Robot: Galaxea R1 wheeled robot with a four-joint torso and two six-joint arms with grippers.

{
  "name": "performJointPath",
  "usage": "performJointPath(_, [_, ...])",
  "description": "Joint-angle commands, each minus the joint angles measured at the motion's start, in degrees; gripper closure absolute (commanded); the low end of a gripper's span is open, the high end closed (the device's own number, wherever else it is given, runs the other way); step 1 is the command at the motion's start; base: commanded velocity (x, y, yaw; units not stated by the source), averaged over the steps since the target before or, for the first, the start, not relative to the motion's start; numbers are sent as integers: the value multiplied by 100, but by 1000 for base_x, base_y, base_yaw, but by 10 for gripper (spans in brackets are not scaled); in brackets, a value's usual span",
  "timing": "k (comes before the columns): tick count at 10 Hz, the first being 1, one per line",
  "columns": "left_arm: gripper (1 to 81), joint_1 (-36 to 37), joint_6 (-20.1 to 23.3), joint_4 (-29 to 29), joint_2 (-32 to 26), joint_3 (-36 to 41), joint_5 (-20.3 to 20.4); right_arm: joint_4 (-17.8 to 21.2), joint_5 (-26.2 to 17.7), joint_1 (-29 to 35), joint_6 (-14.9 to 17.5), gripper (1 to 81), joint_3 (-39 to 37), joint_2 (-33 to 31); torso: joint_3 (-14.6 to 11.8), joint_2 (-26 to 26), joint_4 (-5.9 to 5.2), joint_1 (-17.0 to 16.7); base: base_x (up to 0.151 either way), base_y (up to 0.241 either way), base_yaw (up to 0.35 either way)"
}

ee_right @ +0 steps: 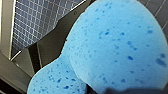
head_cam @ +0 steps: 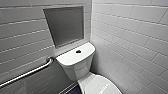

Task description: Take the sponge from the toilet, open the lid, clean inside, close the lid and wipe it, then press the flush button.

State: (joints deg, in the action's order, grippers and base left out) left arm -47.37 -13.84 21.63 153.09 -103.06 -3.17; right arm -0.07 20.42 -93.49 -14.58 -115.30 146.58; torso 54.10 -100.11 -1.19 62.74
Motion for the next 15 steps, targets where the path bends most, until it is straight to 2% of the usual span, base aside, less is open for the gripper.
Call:
performJointPath(1, [10, 601, -163, 114, 117, 59, -289, -116, -337, 10, 8, 811, 44, -109, 0, 0, 0, 0, 0, 0, 0])
performJointPath(7, [10, 926, -717, 131, 759, -883, -290, -72, -337, 54, 8, 811, 8, -21, 2, 0, 0, 0, 0, 0, 0])
performJointPath(13, [10, 900, -778, 123, 1040, -1313, -360, -81, -337, 80, 8, 811, -44, 32, 2, 0, 0, 0, 0, 0, 0])
performJointPath(15, [10, 848, -787, 140, 1084, -1234, -369, -81, -346, 124, 8, 811, -35, 32, 5, 0, 0, 0, 0, 0, 0])
